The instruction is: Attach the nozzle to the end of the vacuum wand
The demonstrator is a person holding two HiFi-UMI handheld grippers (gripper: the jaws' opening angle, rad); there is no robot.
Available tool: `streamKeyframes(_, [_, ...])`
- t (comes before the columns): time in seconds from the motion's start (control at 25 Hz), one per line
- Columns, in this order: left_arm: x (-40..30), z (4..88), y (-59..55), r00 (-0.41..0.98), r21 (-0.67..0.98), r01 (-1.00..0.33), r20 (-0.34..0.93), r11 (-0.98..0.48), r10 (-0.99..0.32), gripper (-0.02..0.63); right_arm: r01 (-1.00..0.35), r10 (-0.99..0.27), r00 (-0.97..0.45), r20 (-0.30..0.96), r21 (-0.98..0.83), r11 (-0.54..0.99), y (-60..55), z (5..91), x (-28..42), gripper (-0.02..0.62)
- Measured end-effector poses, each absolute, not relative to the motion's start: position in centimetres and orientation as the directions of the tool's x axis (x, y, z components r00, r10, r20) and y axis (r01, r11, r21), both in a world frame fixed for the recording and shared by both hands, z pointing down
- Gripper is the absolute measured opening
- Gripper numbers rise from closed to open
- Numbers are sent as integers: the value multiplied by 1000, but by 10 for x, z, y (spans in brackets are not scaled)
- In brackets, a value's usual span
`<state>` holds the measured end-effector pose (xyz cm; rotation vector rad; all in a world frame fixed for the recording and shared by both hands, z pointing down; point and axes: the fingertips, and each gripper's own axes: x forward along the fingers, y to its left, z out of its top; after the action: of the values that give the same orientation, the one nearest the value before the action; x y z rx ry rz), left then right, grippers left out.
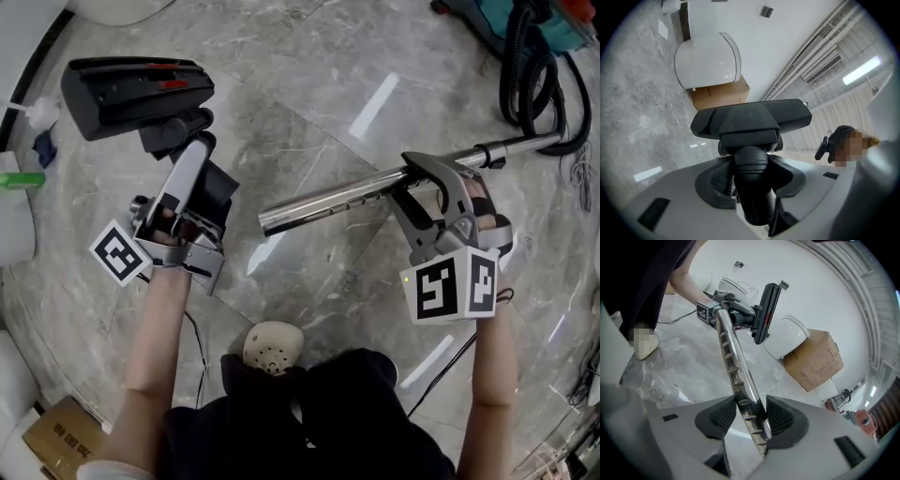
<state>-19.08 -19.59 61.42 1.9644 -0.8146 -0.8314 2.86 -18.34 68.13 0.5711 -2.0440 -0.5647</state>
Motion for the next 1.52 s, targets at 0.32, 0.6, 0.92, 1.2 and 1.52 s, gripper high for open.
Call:
streamKeyframes(0.32, [-193, 605, -193, 457, 887, -243, -252, -392, -853, 189, -206, -618, -475, 626, 604, 770, -196, 673, 7, 204])
streamKeyframes(0.6, [-195, 600, -190, 405, 864, -336, -228, -376, -886, 189, -241, -636, -460, 619, 602, 761, -203, 675, 0, 204])
streamKeyframes(0.92, [-200, 591, -182, 384, 804, -449, -220, -389, -897, 189, -272, -649, -458, 607, 599, 753, -210, 672, -2, 206])
streamKeyframes(1.2, [-205, 590, -175, 366, 815, -438, -223, -379, -903, 189, -289, -662, -455, 596, 604, 743, -212, 667, -3, 207])
streamKeyframes(1.52, [-206, 597, -165, 352, 798, -499, -170, -338, -920, 187, -269, -663, -443, 603, 616, 740, -213, 671, -3, 207])
